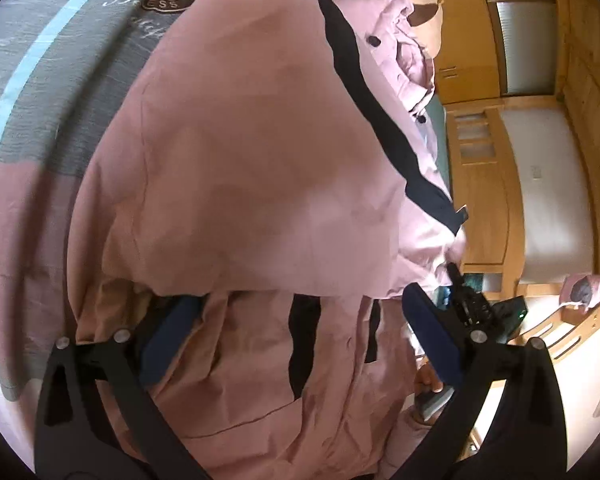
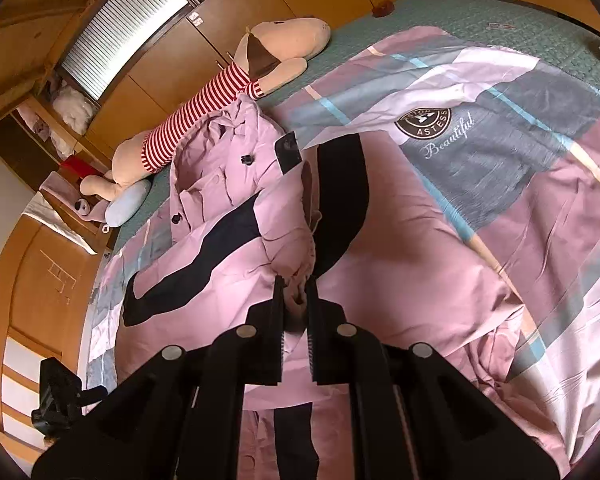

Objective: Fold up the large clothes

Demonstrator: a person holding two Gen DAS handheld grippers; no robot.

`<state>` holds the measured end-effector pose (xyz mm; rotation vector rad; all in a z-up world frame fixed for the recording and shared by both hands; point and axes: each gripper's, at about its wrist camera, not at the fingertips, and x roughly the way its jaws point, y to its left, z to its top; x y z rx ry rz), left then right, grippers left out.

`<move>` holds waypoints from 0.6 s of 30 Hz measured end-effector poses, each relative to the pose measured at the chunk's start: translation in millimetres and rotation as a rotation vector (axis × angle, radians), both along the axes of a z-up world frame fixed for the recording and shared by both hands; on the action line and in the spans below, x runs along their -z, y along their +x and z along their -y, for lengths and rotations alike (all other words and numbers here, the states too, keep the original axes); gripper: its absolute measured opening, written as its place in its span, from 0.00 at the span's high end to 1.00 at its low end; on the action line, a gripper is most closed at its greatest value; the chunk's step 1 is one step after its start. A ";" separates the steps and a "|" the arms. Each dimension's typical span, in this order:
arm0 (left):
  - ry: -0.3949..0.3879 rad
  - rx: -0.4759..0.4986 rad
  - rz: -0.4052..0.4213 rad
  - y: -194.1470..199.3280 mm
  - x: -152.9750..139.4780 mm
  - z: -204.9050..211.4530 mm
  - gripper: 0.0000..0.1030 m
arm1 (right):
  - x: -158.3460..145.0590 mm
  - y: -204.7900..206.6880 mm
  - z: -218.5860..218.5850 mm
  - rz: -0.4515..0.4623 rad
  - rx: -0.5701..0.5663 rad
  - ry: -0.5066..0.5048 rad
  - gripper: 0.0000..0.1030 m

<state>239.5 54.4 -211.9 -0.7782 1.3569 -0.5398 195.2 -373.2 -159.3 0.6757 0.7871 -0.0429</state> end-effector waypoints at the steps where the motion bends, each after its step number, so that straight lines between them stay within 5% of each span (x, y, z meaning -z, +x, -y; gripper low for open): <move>1: -0.004 -0.007 -0.001 0.1 1.5 -2.7 0.02 | -0.5 0.2 -0.8 0.002 -0.004 -0.004 0.91; 4: 0.025 -0.139 -0.007 2.4 9.5 -19.4 0.03 | -0.4 -0.4 -1.9 -0.007 0.004 -0.022 0.91; 7: -0.006 -0.263 -0.070 0.8 22.9 -41.2 0.19 | 7.3 -2.2 6.8 -0.046 0.059 0.003 0.91; 11: 0.021 -0.276 -0.085 -0.6 22.2 -50.3 0.37 | 30.3 2.8 9.0 -0.204 0.079 -0.023 0.89; 15: 0.133 -0.252 -0.054 0.7 15.5 -40.6 0.36 | 61.2 7.4 15.1 -0.321 0.092 0.008 0.86; 18: 0.201 -0.227 -0.021 0.0 8.3 -35.2 0.36 | 55.6 6.4 20.0 -0.327 0.087 0.007 0.70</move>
